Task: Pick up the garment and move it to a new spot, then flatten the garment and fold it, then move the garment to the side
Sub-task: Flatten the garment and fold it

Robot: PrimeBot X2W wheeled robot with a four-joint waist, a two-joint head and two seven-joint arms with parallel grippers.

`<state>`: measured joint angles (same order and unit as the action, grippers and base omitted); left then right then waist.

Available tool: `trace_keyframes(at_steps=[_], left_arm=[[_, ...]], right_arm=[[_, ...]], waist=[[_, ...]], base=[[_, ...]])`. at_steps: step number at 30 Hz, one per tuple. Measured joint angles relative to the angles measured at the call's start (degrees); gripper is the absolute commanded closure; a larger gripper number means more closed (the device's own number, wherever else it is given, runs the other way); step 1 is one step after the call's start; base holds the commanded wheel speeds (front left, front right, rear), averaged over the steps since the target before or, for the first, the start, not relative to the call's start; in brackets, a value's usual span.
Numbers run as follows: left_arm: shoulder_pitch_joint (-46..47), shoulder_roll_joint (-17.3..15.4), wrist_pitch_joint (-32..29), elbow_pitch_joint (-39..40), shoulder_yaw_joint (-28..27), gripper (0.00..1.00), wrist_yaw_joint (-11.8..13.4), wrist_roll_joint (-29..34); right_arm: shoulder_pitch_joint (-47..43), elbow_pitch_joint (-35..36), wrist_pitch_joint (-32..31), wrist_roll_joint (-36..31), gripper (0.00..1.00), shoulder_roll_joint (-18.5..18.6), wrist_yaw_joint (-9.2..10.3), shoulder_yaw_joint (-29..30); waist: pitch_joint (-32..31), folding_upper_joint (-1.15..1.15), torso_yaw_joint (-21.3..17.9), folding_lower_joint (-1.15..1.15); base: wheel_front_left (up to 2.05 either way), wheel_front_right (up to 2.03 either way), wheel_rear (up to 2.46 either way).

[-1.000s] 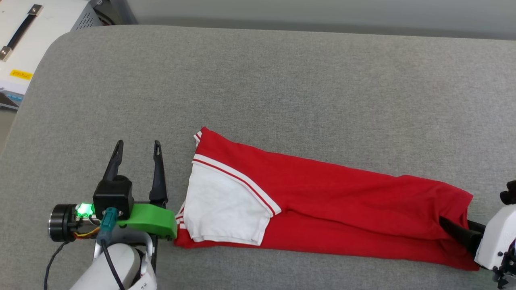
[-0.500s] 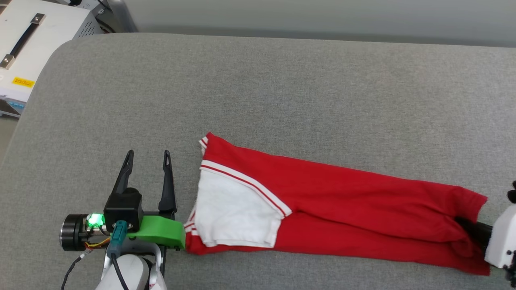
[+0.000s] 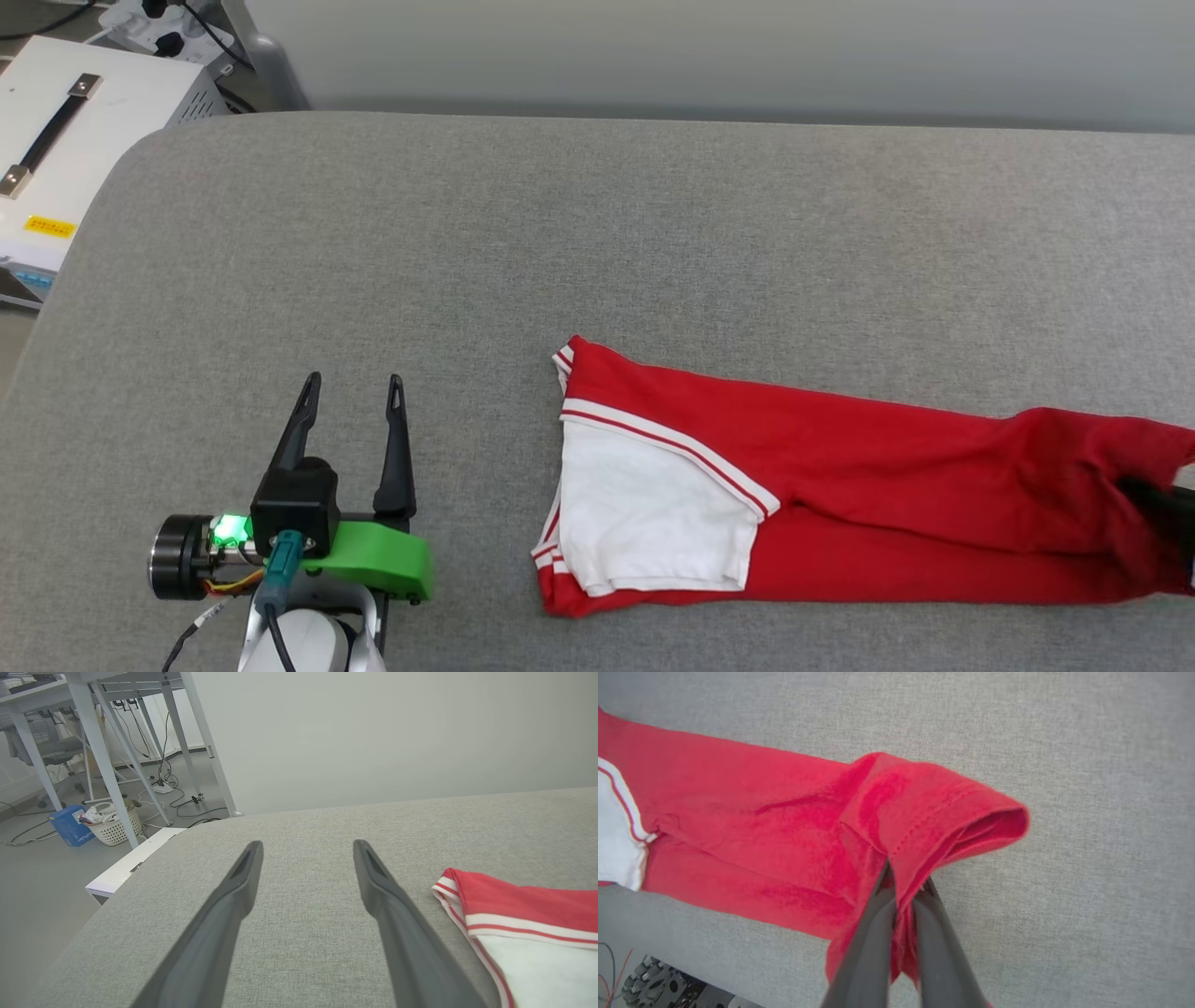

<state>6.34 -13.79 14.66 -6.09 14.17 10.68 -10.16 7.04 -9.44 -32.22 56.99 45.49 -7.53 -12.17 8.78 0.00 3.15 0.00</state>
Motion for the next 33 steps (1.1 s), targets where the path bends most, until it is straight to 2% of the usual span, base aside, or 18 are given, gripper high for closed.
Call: trace_keyframes(at_steps=[1, 4, 7, 8, 10, 20, 27, 33], left_arm=[[-0.1, 0.8, 0.0, -0.3, -0.7, 0.00, -0.9, 0.7], [-0.1, 1.5, 0.0, -0.5, -1.4, 0.00, -1.5, 1.5], [-0.1, 2.0, 0.0, -0.5, -1.7, 0.00, -2.2, 1.9], [0.0, 2.8, 0.0, -0.4, -2.0, 0.00, -2.9, 2.6], [0.1, 3.2, 0.0, -0.4, -2.2, 0.00, -3.4, 3.2], [2.0, 5.0, 0.0, -0.4, -3.4, 0.00, -4.7, 4.8], [3.7, 6.0, 0.0, -0.5, -3.7, 0.00, -5.5, 5.7], [5.0, 6.8, 0.0, -0.8, -3.7, 0.00, -6.1, 6.3]], right_arm=[[0.1, 7.0, -2.7, 0.3, 1.00, -1.2, 0.00, -1.1], [1.1, 13.2, -6.4, -0.7, 1.00, -3.0, 0.00, -3.5], [4.3, 16.5, -8.5, -2.5, 1.00, -5.2, 0.00, -5.8], [9.4, 18.0, -10.7, -4.4, 1.00, -7.4, 0.00, -10.1], [12.9, 18.0, -11.6, -5.6, 1.00, -8.6, 0.00, -13.7], [28.9, 11.6, -10.8, -7.9, 1.00, -16.7, 0.00, -31.8], [36.5, 3.5, -6.3, -7.7, 1.00, -21.0, 0.00, -41.1], [38.8, -5.1, -2.6, -8.4, 1.00, -21.9, 0.00, -49.2]], waist=[[-0.3, 0.00, 0.0, 0.00], [0.0, 0.00, 0.1, 0.00], [0.5, 0.00, 0.4, 0.00], [1.4, 0.00, 0.9, 0.00], [2.1, 0.00, 1.3, 0.00], [6.1, 0.00, 3.3, 0.00], [8.5, 0.00, 4.6, 0.00], [10.0, 0.00, 5.5, 0.00]], base=[[0.00, 0.00, 0.00], [0.00, 0.00, 0.00], [0.00, 0.00, 0.00], [0.00, 0.00, 0.00], [0.00, 0.00, 0.00], [0.00, 0.00, 0.00], [0.00, 0.00, 0.00], [0.00, 0.00, 0.00]])
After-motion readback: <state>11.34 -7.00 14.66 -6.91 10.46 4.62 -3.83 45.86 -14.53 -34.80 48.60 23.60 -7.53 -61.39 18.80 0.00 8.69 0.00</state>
